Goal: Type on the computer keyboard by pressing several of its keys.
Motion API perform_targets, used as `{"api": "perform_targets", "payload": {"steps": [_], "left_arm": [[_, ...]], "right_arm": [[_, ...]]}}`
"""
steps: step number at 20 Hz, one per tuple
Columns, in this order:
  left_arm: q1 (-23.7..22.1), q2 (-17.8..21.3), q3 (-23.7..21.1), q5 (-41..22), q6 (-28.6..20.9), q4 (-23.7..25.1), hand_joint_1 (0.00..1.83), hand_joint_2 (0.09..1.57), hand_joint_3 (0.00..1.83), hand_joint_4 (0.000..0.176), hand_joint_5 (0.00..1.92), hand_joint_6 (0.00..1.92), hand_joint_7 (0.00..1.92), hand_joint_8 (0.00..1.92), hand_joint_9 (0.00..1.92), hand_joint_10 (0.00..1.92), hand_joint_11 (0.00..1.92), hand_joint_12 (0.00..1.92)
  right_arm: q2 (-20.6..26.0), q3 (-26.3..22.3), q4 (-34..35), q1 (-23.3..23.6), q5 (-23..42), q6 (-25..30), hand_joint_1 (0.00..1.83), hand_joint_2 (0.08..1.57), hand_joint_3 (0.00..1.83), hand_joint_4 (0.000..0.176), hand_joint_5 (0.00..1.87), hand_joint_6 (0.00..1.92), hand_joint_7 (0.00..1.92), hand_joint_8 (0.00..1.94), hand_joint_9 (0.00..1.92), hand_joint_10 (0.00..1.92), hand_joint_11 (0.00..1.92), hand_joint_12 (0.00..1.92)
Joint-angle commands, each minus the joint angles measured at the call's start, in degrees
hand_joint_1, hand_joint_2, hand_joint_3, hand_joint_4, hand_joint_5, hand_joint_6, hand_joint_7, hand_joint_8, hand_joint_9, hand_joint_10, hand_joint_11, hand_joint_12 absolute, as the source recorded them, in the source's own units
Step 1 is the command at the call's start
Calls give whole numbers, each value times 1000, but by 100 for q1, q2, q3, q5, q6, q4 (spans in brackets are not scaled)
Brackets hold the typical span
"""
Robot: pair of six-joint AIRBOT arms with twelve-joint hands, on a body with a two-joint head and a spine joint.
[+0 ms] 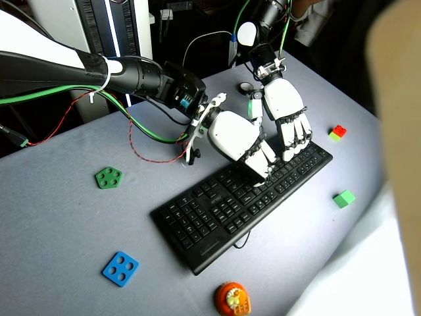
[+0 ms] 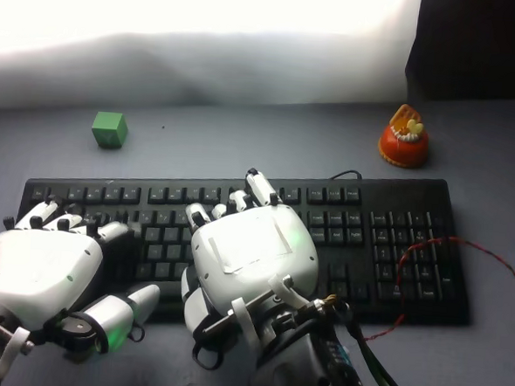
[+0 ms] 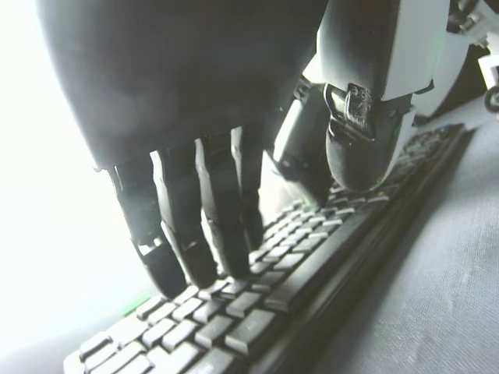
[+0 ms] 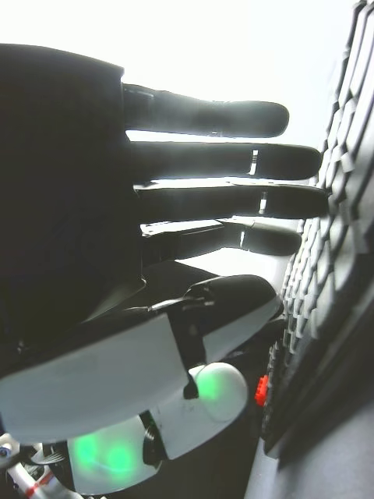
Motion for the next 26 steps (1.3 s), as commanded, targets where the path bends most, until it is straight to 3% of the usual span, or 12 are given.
{"api": "perform_targets", "payload": {"steps": [1,2,3,4,6,7,10,11,12,13,15,26], "left_arm": [[24,-2,8,271,6,125,267,1402,0,0,800,283,497,0,163,363,0,643],[24,-3,9,271,6,125,248,1403,0,0,809,242,510,3,202,274,0,520],[23,-3,9,270,6,125,180,1410,1,0,618,136,574,18,280,250,0,700],[23,-3,10,270,6,125,132,1416,2,0,490,67,592,17,338,244,0,847],[22,-1,16,270,6,125,160,1437,7,0,271,17,615,18,468,318,0,1287],[22,-1,19,270,5,125,172,1443,7,0,452,96,519,4,394,308,0,1368],[13,5,22,270,5,125,242,1433,0,0,781,230,437,2,224,242,0,1151],[12,12,21,269,5,125,251,1430,0,0,700,180,510,14,290,254,0,1138],[10,15,24,266,5,124,272,1423,0,0,611,133,570,29,368,282,0,1163],[7,16,29,254,5,124,218,1432,0,0,476,53,625,26,428,395,0,1278],[6,21,28,248,5,113,202,1434,0,0,415,12,641,10,414,637,0,1465],[14,119,37,522,-169,252,174,1447,1,0,522,62,558,1,228,759,0,1482]], "right_arm": [[-6,8,-452,47,271,15,465,1466,9,0,704,774,532,318,218,837,0,1632],[-5,9,-454,45,266,15,464,1466,6,0,753,781,592,237,264,785,0,1598],[-4,12,-460,43,265,16,748,1413,3,0,563,1496,666,241,371,830,0,1598],[-4,17,-464,43,265,18,751,1436,9,0,468,1721,720,267,442,873,0,1633],[-3,37,-482,45,256,20,511,1460,15,0,252,1045,714,307,483,898,0,1642],[-3,44,-496,48,253,20,495,1462,13,0,271,913,662,304,421,929,0,1677],[-2,52,-599,53,256,20,500,1462,4,0,629,857,592,201,241,825,0,1587],[-2,52,-625,54,264,21,767,1402,11,0,547,1499,610,186,270,832,0,1589],[-3,52,-625,57,267,21,778,1420,12,0,483,1696,636,187,338,863,0,1600],[-3,51,-625,56,269,21,562,1448,21,0,343,1272,655,197,422,898,0,1631],[-1,51,-626,51,272,20,477,1471,26,0,278,1019,704,236,535,917,93,1667],[92,-51,-670,99,406,-188,466,1483,12,0,377,907,640,346,434,958,66,1724]]}}
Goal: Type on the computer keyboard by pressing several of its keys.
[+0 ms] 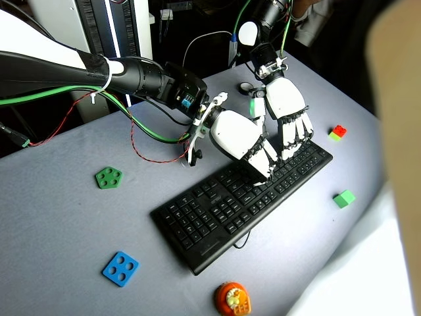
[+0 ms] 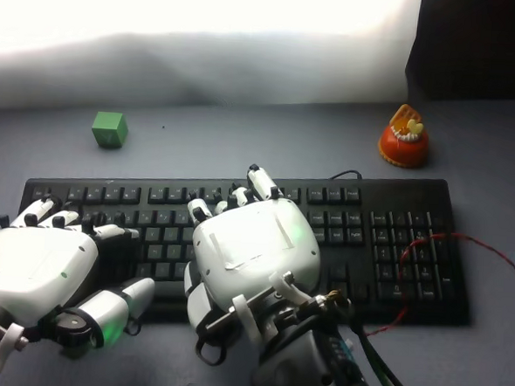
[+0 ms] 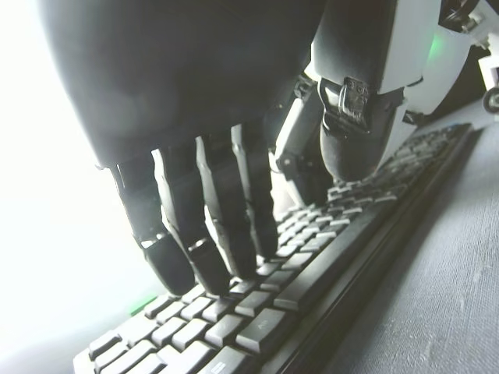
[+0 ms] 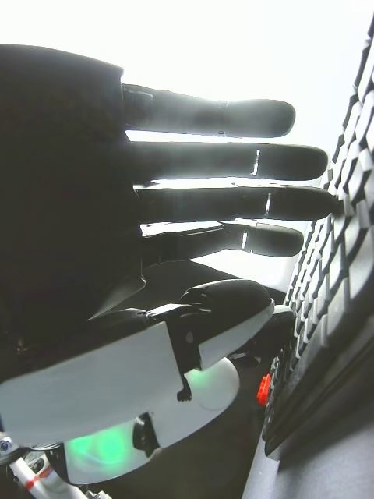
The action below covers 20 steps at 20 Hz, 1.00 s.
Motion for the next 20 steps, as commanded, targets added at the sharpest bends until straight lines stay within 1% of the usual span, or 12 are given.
{"api": "perform_targets", "payload": {"steps": [1,2,4,5,8,9,11,13,14,16,19,20], "left_arm": [[42,60,48,697,-95,356,142,1446,1,0,514,59,561,2,227,762,0,1495],[56,57,54,782,-128,395,121,1446,1,0,506,57,556,0,220,763,0,1499],[84,29,78,1028,-231,449,247,1434,0,0,476,44,574,8,229,784,0,1495],[126,-12,123,1292,-365,575,182,1442,0,0,440,28,565,3,227,785,0,1475],[172,-91,156,1494,-443,598,139,1441,0,0,416,17,563,2,234,777,0,1461],[184,-117,168,1513,-464,634,225,1439,0,0,397,8,563,2,238,774,0,1454],[196,-164,184,1538,-484,724,169,1435,0,0,405,11,559,3,245,761,0,1456],[210,-240,193,1595,-470,729,222,1433,0,0,395,6,563,4,246,754,0,1452],[219,-281,200,1608,-469,732,265,1428,0,0,403,9,562,4,247,759,0,1466],[218,-366,232,1608,-472,771,229,1419,0,0,401,7,554,0,241,769,0,1480],[208,-435,295,1631,-462,772,392,1394,0,0,406,9,550,3,223,787,0,1470],[211,-456,318,1644,-462,772,556,1355,0,0,303,5,472,2,196,781,0,1452]], "right_arm": [[81,-76,-541,124,406,-58,417,1498,18,0,378,925,653,364,444,970,77,1736],[129,-123,-541,149,407,-78,409,1503,17,0,364,952,641,385,433,987,72,1748],[358,-316,-542,254,403,-120,470,1485,6,0,352,956,606,394,381,986,5,1760],[710,-607,-544,382,359,-240,469,1487,6,0,386,935,621,404,400,975,39,1743],[1133,-942,-572,494,279,-374,415,1505,14,0,378,939,626,411,397,976,29,1752],[1303,-1074,-580,530,221,-386,431,1496,9,0,376,937,613,407,375,975,5,1750],[1638,-1326,-611,597,114,-384,395,1508,12,0,393,928,630,408,390,971,17,1745],[1867,-1543,-634,633,118,-375,463,1486,0,0,397,928,630,417,387,983,3,1762],[1932,-1618,-702,633,108,-377,466,1485,0,0,389,924,622,415,380,982,0,1761],[2033,-1729,-865,634,118,-380,465,1489,2,0,391,928,626,419,382,983,8,1758],[2180,-1868,-866,664,90,-378,452,1494,3,0,374,933,608,421,362,990,0,1751],[2207,-1894,-866,667,79,-376,437,1498,5,0,369,939,603,424,355,993,0,1753]]}}
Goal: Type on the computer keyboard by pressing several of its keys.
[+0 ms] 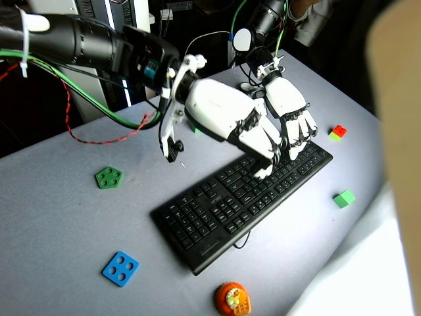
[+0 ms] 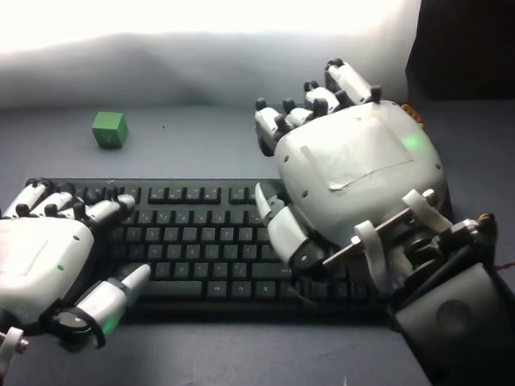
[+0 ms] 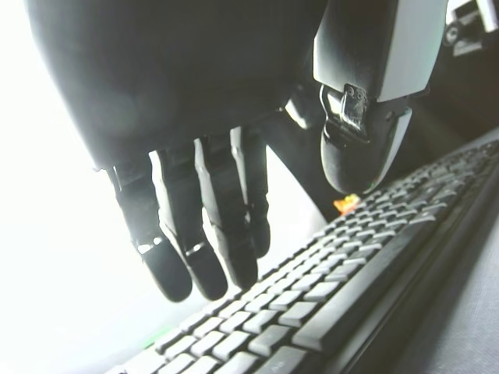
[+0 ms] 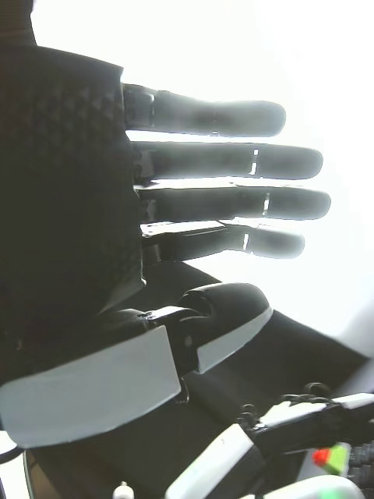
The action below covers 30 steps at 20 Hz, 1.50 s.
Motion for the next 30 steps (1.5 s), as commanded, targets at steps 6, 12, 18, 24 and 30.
{"api": "perform_targets", "payload": {"steps": [6,12,18,24,30], "left_arm": [[-64,-129,141,618,21,370,1250,1073,0,61,85,4,181,6,5,677,0,1279],[-114,-159,192,580,36,369,1236,1049,0,67,118,12,222,22,30,711,0,1385],[-103,-197,204,580,35,369,102,1308,38,32,107,15,265,23,31,687,0,1312],[-76,-204,207,576,23,368,0,1348,6,14,177,10,325,6,114,559,0,1317],[-88,-251,303,579,24,367,0,1362,3,16,191,12,332,6,129,569,0,1340]], "right_arm": [[61,-111,-544,26,323,21,441,1497,4,0,371,936,608,428,372,983,4,1749],[56,-122,-546,14,308,53,487,1488,0,0,398,934,628,428,394,974,8,1749],[62,-122,-550,9,308,28,479,1486,0,0,408,935,630,425,401,971,29,1733],[63,-121,-551,8,310,28,454,1498,4,0,399,933,629,417,398,980,1,1759],[62,-121,-576,22,294,36,448,1498,2,0,404,927,634,415,390,983,5,1754]]}}
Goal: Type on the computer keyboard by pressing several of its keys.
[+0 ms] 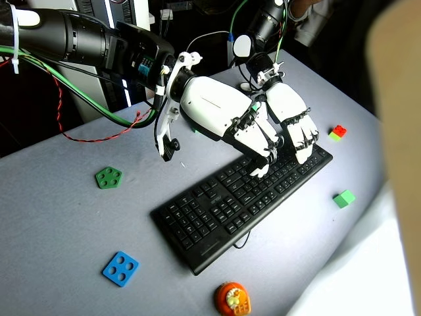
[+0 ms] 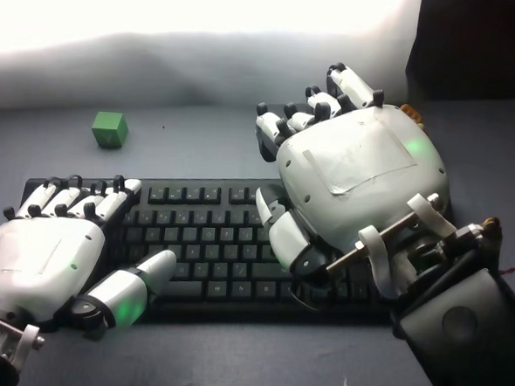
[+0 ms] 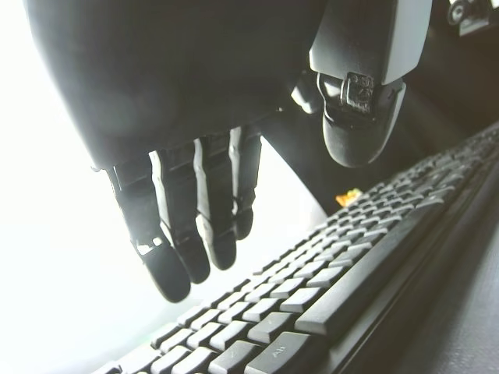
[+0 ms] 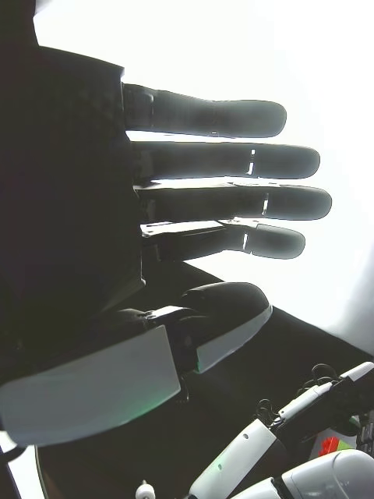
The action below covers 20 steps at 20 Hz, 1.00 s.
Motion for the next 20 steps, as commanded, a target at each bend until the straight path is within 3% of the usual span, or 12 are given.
{"api": "perform_targets", "payload": {"steps": [1,2,3,6,8,11,14,16,17,18,19,20], "left_arm": [[-16,1,39,622,-19,354,143,1365,1,7,172,7,323,3,109,571,0,1331],[-16,1,42,622,-19,354,1029,1154,0,37,156,4,275,0,63,700,0,1411],[-16,2,42,622,-19,354,1288,1065,0,46,164,7,273,2,29,808,0,1461],[-7,4,40,620,-19,354,1413,1103,0,44,92,1,168,2,0,715,0,1322],[3,10,31,620,-19,354,1304,1096,0,55,155,20,211,12,1,827,0,1450],[9,16,29,620,-19,354,1389,1120,0,41,79,1,153,0,0,704,0,1291],[17,19,24,620,-19,354,1173,1133,4,31,96,4,213,12,7,816,0,1358],[16,24,23,621,-21,354,812,1210,35,17,112,10,240,20,4,822,0,1358],[11,29,21,622,-21,354,308,1300,71,19,137,20,269,30,12,813,0,1354],[7,37,19,622,-25,355,61,1334,42,24,156,22,297,29,37,769,0,1319],[5,51,14,622,-30,355,11,1286,9,26,185,25,335,27,80,708,0,1328],[-1,73,10,622,-38,355,1,1290,5,11,181,18,331,17,68,673,0,1286]], "right_arm": [[21,-32,-587,40,320,4,465,1491,0,0,401,926,623,410,384,983,0,1757],[24,-32,-589,39,324,1,466,1494,0,0,407,923,629,411,391,974,14,1747],[25,-32,-589,39,324,0,427,1507,6,0,389,929,615,412,379,976,2,1752],[25,-32,-590,36,325,1,492,1486,0,0,385,934,599,426,362,989,0,1740],[24,-32,-590,21,325,6,469,1497,1,0,390,932,613,429,386,978,6,1752],[23,-33,-590,12,324,12,507,1484,0,0,397,927,609,426,376,975,0,1751],[25,-36,-590,16,326,0,501,1488,0,0,393,926,629,416,407,955,20,1734],[33,-36,-591,15,328,-12,512,1480,0,0,389,927,617,408,387,957,0,1750],[36,-36,-591,14,328,-16,514,1480,0,0,394,928,624,411,395,963,0,1751],[37,-36,-591,14,329,-23,499,1487,0,0,391,933,623,412,393,973,0,1758],[39,-36,-591,14,329,-31,480,1495,1,0,377,952,617,427,381,998,0,1765],[40,-36,-592,15,330,-38,488,1490,0,0,377,955,613,432,375,1003,0,1762]]}}
